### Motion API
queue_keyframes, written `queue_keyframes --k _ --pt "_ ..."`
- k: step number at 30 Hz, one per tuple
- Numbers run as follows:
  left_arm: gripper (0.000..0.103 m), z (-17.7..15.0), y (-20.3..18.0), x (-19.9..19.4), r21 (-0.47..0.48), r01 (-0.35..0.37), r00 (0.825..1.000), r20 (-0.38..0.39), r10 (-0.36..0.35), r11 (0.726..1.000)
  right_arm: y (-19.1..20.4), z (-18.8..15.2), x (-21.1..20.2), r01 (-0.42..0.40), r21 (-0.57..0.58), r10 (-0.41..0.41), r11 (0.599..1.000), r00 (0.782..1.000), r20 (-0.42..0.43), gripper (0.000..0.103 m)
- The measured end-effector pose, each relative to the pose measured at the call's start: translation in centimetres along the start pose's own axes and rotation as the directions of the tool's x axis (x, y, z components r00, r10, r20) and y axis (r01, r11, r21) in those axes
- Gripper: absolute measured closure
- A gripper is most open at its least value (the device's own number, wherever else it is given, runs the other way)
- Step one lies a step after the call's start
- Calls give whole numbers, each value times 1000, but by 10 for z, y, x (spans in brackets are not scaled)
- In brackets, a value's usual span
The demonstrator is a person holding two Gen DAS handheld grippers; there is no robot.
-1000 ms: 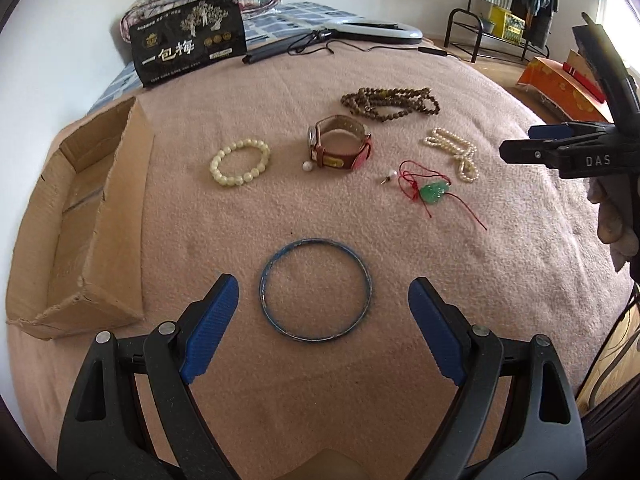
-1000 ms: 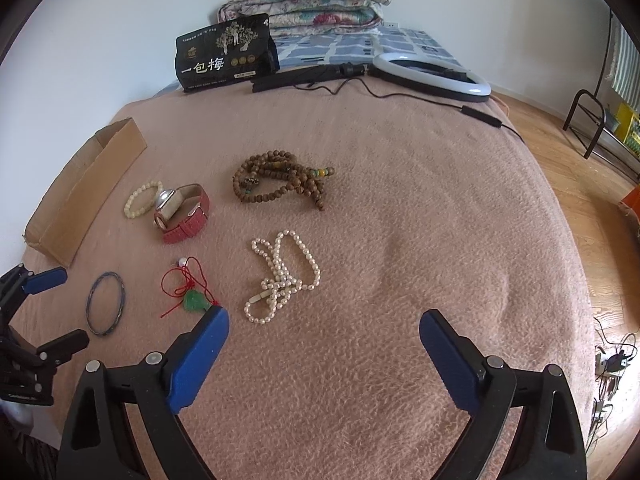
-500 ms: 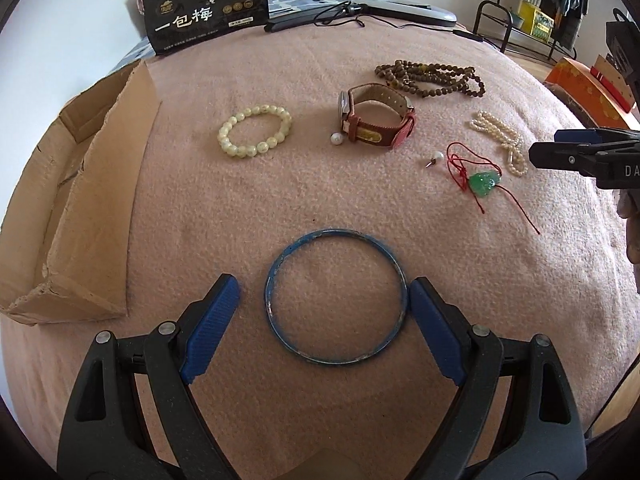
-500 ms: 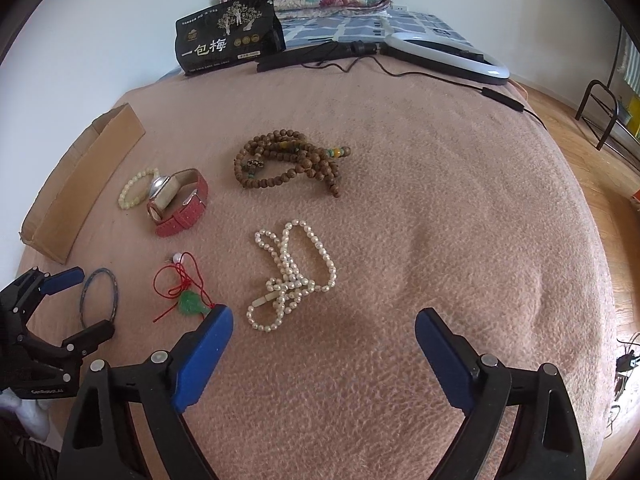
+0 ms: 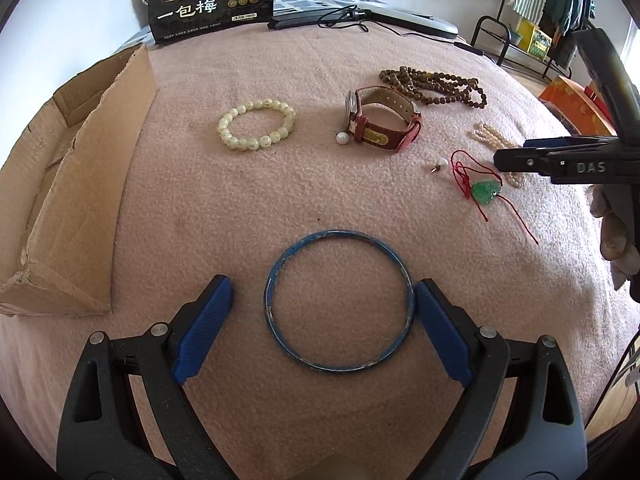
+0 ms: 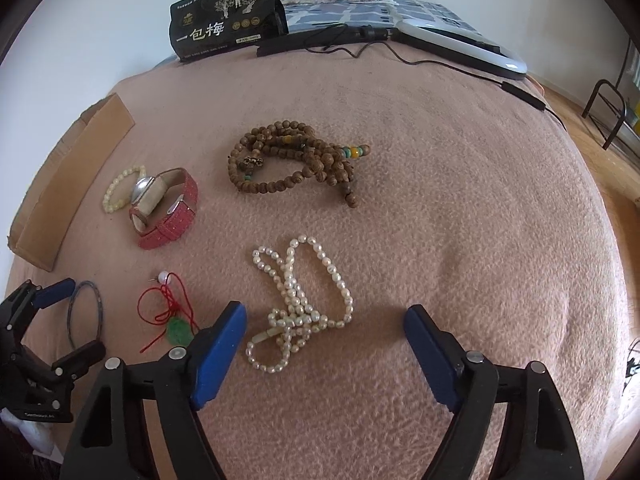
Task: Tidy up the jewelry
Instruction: 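Close the left tool on the blue bangle while the right tool grasps the pearl necklace, then carry the bangle with the left tool over the box while the right tool lifts the necklace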
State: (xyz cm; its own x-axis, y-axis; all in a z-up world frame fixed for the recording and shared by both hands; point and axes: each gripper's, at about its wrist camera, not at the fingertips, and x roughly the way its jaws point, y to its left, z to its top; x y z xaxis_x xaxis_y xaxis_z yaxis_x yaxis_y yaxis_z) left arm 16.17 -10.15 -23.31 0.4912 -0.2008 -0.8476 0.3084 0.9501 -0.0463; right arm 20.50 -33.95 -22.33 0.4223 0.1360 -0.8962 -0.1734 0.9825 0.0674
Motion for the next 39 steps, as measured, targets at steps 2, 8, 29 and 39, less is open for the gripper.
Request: queue_keyframes --k 2,8,29,39 --pt "12 0 1 -1 -2 2 1000 4 -2 1000 3 1 1 12 -17 -12 1000 1000 -5 29" --pt "26 -1 4 -5 -12 4 1000 14 -4 1000 5 0 -3 6 -36 -6 999 1000 -8 63" --pt "29 -3 5 -24 -24 23 998 53 -22 999 11 -6 -28 -65 -17 66 998 996 56 98" --pt "29 1 2 -43 -8 16 995 94 -16 1000 9 5 -61 -84 2 83 996 989 126 99"
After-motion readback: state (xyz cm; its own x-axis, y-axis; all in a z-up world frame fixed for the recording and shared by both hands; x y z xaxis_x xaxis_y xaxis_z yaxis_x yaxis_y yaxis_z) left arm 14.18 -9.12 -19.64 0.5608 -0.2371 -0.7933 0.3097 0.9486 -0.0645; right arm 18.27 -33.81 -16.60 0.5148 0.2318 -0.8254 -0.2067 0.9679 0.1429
